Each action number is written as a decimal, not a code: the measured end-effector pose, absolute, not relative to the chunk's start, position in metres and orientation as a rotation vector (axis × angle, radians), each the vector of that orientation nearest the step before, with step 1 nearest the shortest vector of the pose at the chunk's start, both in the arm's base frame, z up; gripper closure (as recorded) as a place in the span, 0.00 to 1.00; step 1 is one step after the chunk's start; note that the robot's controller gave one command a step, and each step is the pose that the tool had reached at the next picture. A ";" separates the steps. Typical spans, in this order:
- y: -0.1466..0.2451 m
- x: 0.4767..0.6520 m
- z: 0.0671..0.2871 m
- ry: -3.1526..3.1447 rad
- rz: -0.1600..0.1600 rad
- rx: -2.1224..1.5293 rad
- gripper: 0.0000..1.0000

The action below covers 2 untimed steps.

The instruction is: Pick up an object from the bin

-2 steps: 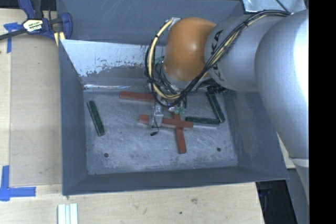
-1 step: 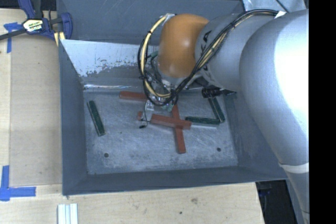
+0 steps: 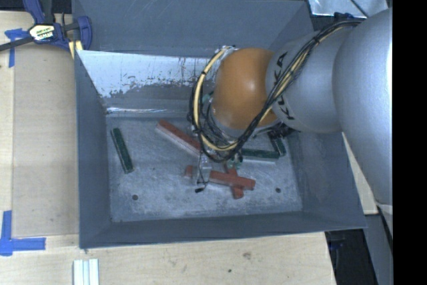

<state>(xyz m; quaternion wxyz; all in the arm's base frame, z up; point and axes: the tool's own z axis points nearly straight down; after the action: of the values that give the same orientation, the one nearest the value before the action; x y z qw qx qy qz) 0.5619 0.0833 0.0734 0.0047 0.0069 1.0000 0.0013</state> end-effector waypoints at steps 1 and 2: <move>0.070 0.621 0.074 3.138 0.004 0.042 0.00; 0.150 0.599 0.071 3.136 0.005 -0.164 0.00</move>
Offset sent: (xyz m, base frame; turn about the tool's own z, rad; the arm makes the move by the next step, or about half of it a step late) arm 0.0550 -0.0138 -0.0034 0.0121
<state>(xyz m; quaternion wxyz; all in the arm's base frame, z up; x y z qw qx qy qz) 0.5989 0.1497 0.0705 0.0007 -0.0521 0.9986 0.0017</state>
